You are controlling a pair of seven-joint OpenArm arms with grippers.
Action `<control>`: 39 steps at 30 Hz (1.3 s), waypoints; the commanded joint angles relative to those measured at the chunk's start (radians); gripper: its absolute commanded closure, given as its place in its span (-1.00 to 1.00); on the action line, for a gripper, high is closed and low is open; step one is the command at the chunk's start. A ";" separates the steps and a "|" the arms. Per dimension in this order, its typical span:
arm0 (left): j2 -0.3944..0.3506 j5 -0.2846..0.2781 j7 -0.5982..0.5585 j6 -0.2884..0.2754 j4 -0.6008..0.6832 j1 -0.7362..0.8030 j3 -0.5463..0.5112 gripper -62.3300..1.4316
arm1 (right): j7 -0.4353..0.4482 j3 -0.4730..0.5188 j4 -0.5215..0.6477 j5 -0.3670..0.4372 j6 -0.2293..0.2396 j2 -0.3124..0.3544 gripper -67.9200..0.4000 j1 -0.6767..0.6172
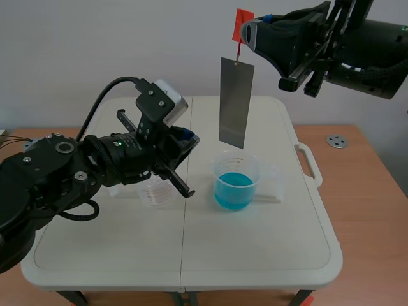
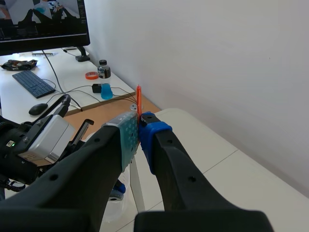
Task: Hold the metal plate by the orange handle, dip it into the blue solution, take it out and point at it, then put the plate back in the beaker on the left.
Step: 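Raise the plate and point at it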
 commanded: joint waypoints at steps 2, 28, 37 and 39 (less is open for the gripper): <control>0.000 -0.005 -0.013 0.004 0.014 -0.008 -0.003 0.74 | 0.015 0.011 0.021 0.019 0.011 0.016 0.95 0.012; -0.311 -0.068 -0.039 0.097 0.362 0.483 -0.291 0.74 | 0.015 0.011 0.021 0.037 0.011 0.016 0.95 0.012; -0.385 -0.085 -0.116 0.124 0.425 0.860 -0.527 0.74 | 0.016 0.011 0.021 0.061 0.011 0.016 0.95 0.015; -0.385 -0.085 -0.131 0.124 0.425 0.941 -0.574 0.74 | 0.016 0.011 0.021 0.069 0.011 0.016 0.95 0.015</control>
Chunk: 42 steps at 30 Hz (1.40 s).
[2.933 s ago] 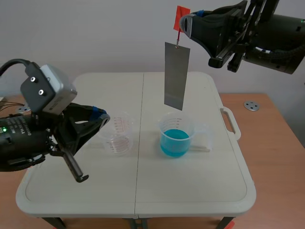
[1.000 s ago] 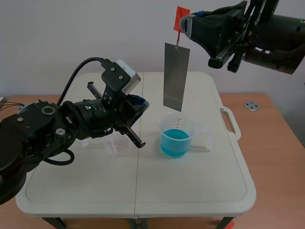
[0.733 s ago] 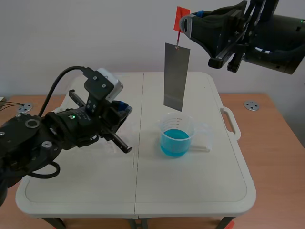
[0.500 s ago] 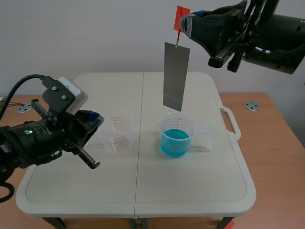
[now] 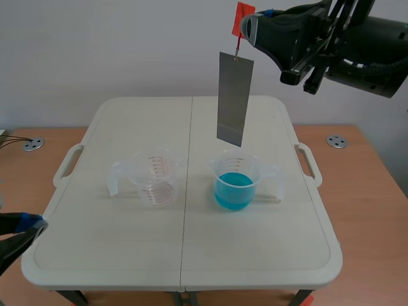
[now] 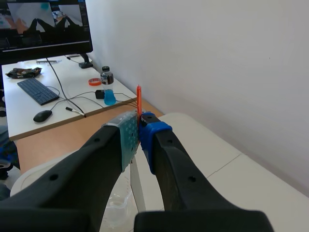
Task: Hold the metal plate by the orange handle, dip it into the blue solution, take it out and point at it, then put the plate back in the beaker on the left.
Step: 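Raise the plate and point at it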
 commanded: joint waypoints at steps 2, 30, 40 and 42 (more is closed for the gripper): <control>0.007 -0.006 -0.036 0.002 0.004 0.088 -0.041 0.74 | 0.016 0.011 0.021 0.028 0.011 0.016 0.95 0.015; 0.096 -0.005 -0.040 -0.011 -0.157 0.403 0.096 0.74 | 0.024 -0.101 0.020 0.050 -0.012 0.010 0.95 0.174; 0.095 -0.005 -0.033 -0.010 -0.166 0.394 0.129 0.74 | 0.041 -0.210 0.020 0.050 -0.071 0.005 0.95 0.254; 0.093 -0.005 -0.032 -0.011 -0.167 0.392 0.129 0.74 | 0.041 -0.227 0.020 0.050 -0.087 -0.003 0.95 0.269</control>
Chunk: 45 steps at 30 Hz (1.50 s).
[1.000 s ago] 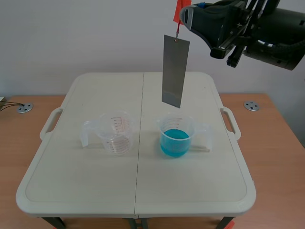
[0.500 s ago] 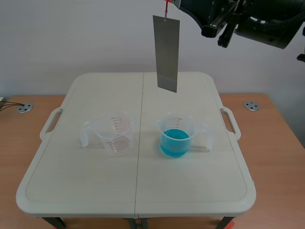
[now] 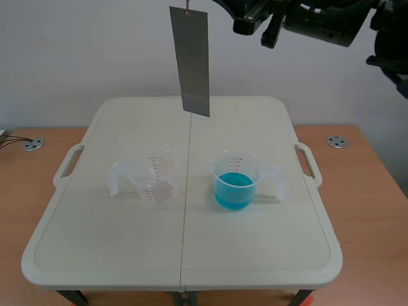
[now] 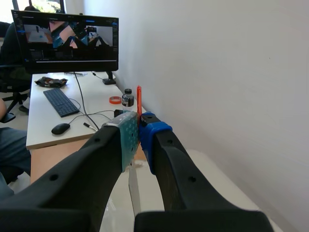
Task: Hold the metal plate by the orange handle, dip it into the blue solution, take it out and point at it, then put the plate back in the beaker on the left.
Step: 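Raise the plate and point at it, then put the plate into the left beaker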
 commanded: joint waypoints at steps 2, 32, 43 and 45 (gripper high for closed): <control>0.003 0.000 -0.007 -0.002 0.008 0.003 -0.007 0.74 | 0.014 -0.013 0.020 0.018 -0.019 -0.009 0.95 0.043; 0.003 0.002 -0.039 -0.002 0.005 0.000 -0.007 0.74 | -0.016 -0.193 -0.187 0.014 -0.041 -0.219 0.95 0.202; 0.003 0.002 -0.041 -0.002 0.005 0.000 -0.007 0.74 | -0.042 -0.193 -0.292 0.010 -0.006 -0.296 0.95 0.213; 0.003 0.002 -0.041 -0.002 0.005 0.000 -0.007 0.74 | -0.051 -0.193 -0.301 0.010 -0.004 -0.303 0.95 0.212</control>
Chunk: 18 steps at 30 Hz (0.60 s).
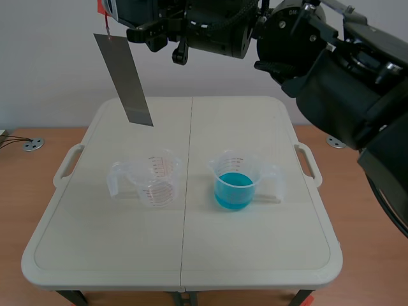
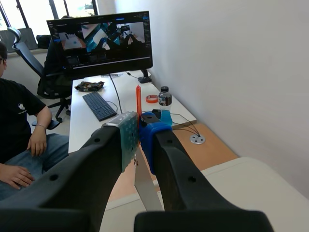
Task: Hold the metal plate by the orange handle, dip it into the blue solution, take it out and point at it, then put the plate back in the beaker on the left.
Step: 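Put the plate into the left beaker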
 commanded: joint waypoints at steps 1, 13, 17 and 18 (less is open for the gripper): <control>0.003 0.001 -0.011 -0.002 0.005 0.008 -0.005 0.74 | 0.013 0.004 0.008 0.014 0.001 -0.008 0.95 0.031; 0.003 0.001 -0.011 -0.002 0.005 0.008 -0.005 0.74 | -0.014 0.004 0.006 0.016 0.043 -0.007 0.95 0.015; 0.003 0.001 -0.011 -0.002 0.005 0.008 -0.005 0.74 | -0.018 0.004 0.006 0.016 0.047 -0.002 0.95 0.006; 0.003 0.001 -0.011 -0.002 0.005 0.008 -0.005 0.74 | -0.021 0.004 0.006 0.019 0.047 -0.002 0.95 0.005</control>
